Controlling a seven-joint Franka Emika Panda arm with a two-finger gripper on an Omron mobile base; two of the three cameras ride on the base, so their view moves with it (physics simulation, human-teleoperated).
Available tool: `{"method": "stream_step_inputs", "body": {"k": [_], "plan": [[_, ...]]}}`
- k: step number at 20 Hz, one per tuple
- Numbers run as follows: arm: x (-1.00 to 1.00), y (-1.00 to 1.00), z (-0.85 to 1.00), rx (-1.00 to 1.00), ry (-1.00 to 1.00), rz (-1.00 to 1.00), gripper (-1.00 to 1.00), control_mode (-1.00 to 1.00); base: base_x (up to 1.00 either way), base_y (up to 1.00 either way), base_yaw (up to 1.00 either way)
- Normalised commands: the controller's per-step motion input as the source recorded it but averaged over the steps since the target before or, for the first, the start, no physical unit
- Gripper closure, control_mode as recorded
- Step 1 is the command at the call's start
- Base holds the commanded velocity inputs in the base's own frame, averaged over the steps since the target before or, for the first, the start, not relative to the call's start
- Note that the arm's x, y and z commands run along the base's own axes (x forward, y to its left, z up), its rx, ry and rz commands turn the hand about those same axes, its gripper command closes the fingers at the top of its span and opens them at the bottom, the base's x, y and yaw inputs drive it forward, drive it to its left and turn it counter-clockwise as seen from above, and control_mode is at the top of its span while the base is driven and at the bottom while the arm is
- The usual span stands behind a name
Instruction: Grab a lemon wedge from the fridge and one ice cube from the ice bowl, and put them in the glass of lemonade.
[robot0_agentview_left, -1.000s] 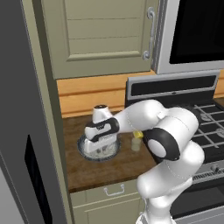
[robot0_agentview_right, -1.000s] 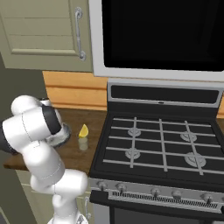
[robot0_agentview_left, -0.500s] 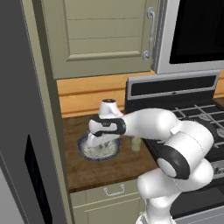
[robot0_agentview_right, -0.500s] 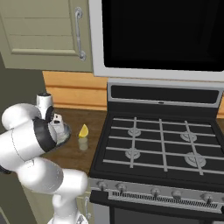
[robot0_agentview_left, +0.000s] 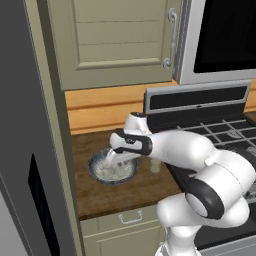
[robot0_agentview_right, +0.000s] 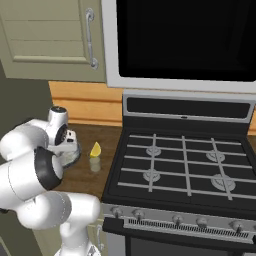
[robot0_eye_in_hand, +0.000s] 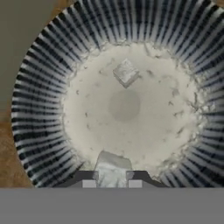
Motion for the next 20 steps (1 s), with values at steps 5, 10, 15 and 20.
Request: {"method": "stream_step_inputs", "body": {"k": [5, 10, 15, 20], "plan": [[-0.02, -0.16, 0.29, 0.13, -0.07, 0.0, 1.0, -1.0, 0.0, 0.0, 0.0], [0.08, -0.02, 0.7, -0.05, 0.02, 0.0, 1.0, -1.0, 0.0, 0.0, 0.0], [0.18, 0.0, 0.7, -0.33, 0.3, 0.0, 1.0, -1.0, 0.0, 0.0, 0.0], [0.27, -0.12, 0.08, -0.27, 0.48, -0.04, 1.0, -1.0, 0.0, 0.0, 0.0]]}}
